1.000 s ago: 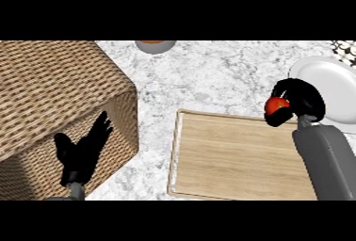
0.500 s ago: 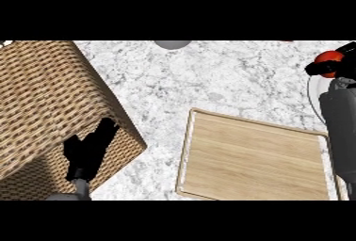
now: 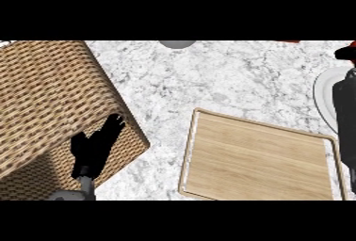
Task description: Pick the tomato from the tray and place it in the plate
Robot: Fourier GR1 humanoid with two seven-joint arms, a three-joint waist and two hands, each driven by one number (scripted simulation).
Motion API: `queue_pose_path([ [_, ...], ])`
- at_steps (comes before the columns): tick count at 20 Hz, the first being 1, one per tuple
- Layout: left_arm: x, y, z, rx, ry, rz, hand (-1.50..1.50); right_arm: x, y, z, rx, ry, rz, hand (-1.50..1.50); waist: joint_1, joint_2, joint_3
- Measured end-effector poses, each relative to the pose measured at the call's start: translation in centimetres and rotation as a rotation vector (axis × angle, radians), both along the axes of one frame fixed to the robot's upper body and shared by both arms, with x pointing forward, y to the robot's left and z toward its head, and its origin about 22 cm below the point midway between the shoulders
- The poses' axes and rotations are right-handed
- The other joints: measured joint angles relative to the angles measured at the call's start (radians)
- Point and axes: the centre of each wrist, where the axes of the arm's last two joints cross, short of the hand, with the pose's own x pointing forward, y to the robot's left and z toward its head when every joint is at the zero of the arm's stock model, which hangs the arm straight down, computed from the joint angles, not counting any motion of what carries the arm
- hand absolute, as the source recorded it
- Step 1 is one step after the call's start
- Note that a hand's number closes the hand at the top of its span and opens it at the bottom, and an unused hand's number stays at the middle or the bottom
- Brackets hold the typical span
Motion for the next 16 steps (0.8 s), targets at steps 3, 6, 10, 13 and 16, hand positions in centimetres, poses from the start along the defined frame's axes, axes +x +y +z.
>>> queue_pose_path([
  [3,0.0,0.0,0.0,0.003,0.013,0.005,0.00,-0.1,-0.7,-0.8,-0.053,-0.011,-0.061,1.50,-0.006,-0.005,0.001],
  [6,-0.1,0.3,-0.1,0.003,0.016,0.016,0.00,-0.5,-2.0,-2.1,-0.098,-0.002,-0.126,1.50,-0.016,-0.009,0.002],
  [10,-0.2,0.8,-0.3,0.008,0.024,0.029,0.00,-1.5,-3.9,-3.7,-0.157,0.003,-0.207,1.50,-0.032,-0.014,0.003],
  [13,-0.3,1.0,-0.4,0.008,0.030,0.042,0.00,-2.4,-5.3,-5.2,-0.174,0.002,-0.256,1.50,-0.043,-0.019,0.004],
  [16,-0.5,1.0,-0.5,0.005,0.034,0.048,0.00,-3.1,-6.5,-6.5,-0.176,0.000,-0.296,1.50,-0.050,-0.023,0.005],
])
